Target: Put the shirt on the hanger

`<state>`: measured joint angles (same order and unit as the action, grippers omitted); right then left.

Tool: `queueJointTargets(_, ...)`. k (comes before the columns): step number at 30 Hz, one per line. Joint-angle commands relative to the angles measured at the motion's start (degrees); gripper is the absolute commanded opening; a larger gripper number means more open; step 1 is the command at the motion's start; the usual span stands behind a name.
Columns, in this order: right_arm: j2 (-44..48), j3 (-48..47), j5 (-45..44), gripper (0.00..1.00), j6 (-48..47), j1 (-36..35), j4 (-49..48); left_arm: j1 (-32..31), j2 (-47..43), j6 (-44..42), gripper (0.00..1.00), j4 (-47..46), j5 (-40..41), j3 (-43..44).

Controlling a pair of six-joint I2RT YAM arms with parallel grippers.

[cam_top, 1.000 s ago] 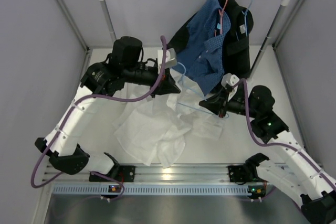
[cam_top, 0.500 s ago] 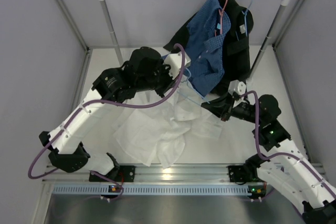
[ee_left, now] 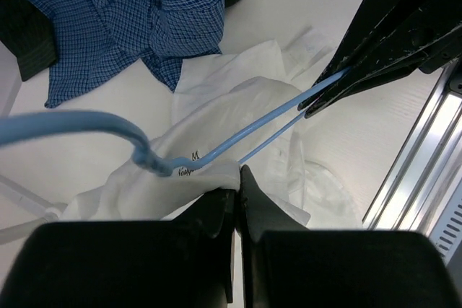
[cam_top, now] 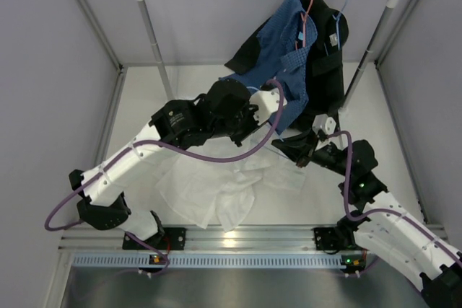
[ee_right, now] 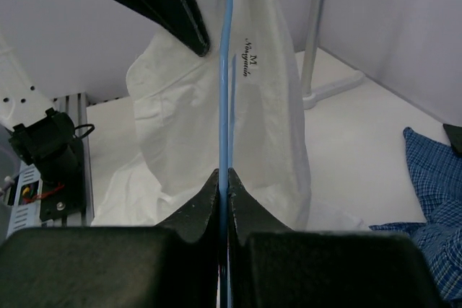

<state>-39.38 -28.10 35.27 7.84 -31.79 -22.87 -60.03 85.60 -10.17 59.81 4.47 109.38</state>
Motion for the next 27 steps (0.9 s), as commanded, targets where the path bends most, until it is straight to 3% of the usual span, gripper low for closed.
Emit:
queueJointTargets(1, 0.88, 0.76, -5.29, 0.00, 1.83, -0.99, -12.01, -1.49, 0.27, 1.12, 0.02, 1.19, 4.05, 1.80)
queueJointTargets(3, 1.05, 1.90, -5.56, 0.00, 2.88, -1.08, -13.07, -1.49, -0.17, 1.12, 0.11, 1.18, 6.93, 2.50)
queueJointTargets(4, 1.14, 2.34, -5.73, 0.00, 3.32, -0.99, -14.64, -1.49, -0.43, 0.86, 0.25, 1.18, 7.74, 3.63)
queueJointTargets(7, 1.58, 4.89, -6.43, 0.00, 6.13, -1.08, -20.08, -1.49, -0.79, -0.19, 0.56, 1.10, 8.62, 5.83)
queueJointTargets(9, 1.41, 6.74, -6.70, 0.00, 8.15, -1.17, -23.25, -1.49, -0.96, -0.98, 0.93, 1.10, 8.63, 8.64)
queueJointTargets(10, 0.97, 7.09, -6.88, 0.00, 8.77, -1.17, -24.57, -1.49, -1.14, -2.21, 0.98, 1.10, 7.93, 9.44)
queueJointTargets(15, -0.53, 7.79, -6.70, 0.00, 10.53, -1.17, -28.63, -1.49, -2.98, -10.36, 0.98, -0.56, 5.28, 12.35)
queueJointTargets(17, -0.35, 7.71, -6.61, 0.00, 10.45, -1.17, -27.76, -1.49, -6.66, -15.46, 0.98, -6.33, 5.90, 5.37)
queueJointTargets(18, 0.00, 7.53, -6.53, 0.00, 10.36, -1.17, -27.14, -1.58, -8.94, -22.54, 0.98, -10.55, 6.08, 0.53)
queueJointTargets(21, 0.96, 6.74, -4.95, 0.00, 9.66, -1.17, -23.73, -1.32, -20.26, -33.47, 0.98, -26.46, -0.50, -16.85)
queueJointTargets(22, 1.23, 6.22, -4.60, 0.00, 9.22, -1.17, -22.58, -0.19, -21.08, -33.59, 0.98, -28.41, -2.43, -18.05)
queueJointTargets(23, 1.49, 6.21, -4.16, 0.00, 8.95, -1.17, -21.78, 1.39, -21.00, -33.33, 0.98, -28.26, -9.93, -17.37)
queueJointTargets(27, 2.63, 5.42, -1.96, 0.00, 7.90, -1.17, -18.97, 10.88, -15.31, -29.21, 0.98, -19.57, -26.82, -7.62)
